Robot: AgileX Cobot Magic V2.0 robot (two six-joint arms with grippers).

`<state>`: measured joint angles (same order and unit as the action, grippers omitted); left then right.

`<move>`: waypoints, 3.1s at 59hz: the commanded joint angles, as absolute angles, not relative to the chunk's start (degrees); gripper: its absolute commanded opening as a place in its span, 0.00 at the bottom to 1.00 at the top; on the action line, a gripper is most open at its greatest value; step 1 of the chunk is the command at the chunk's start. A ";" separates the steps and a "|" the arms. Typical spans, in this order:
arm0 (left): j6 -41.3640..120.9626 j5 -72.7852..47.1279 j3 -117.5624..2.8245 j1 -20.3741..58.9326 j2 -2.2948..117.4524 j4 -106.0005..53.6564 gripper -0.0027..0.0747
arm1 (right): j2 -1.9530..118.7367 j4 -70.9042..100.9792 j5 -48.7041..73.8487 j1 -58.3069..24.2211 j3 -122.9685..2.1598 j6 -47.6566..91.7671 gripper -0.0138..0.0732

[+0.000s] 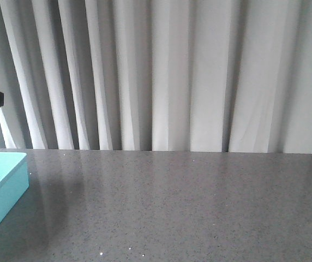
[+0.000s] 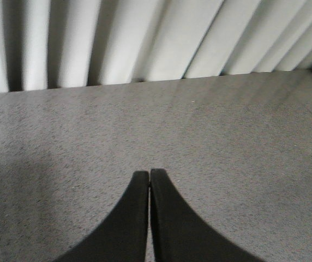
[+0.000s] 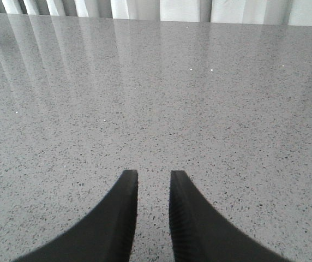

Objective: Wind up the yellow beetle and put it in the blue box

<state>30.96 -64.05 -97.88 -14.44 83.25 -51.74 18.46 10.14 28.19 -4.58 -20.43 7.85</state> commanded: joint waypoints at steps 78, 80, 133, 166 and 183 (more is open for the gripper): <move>40.20 -42.29 -43.76 -11.32 23.09 -49.71 0.03 | 18.87 10.78 24.34 -4.30 -21.91 8.14 0.35; 40.20 -42.02 -42.57 -11.32 23.12 -49.63 0.03 | 18.87 10.78 24.34 -4.30 -21.91 8.14 0.35; 52.16 -1.73 0.66 -1.72 -0.95 -41.81 0.03 | 18.87 10.84 24.56 -4.30 -21.91 8.14 0.35; 22.77 -1.34 0.66 -1.72 -0.95 -15.10 0.03 | 18.87 10.84 24.56 -4.30 -21.91 8.14 0.35; 2.03 -1.04 0.58 -1.72 -0.95 -1.94 0.03 | 18.87 10.84 24.56 -4.30 -21.91 8.14 0.35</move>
<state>4.76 -4.94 1.41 -2.00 -0.62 -3.05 18.46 10.24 28.53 -4.58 -20.43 7.85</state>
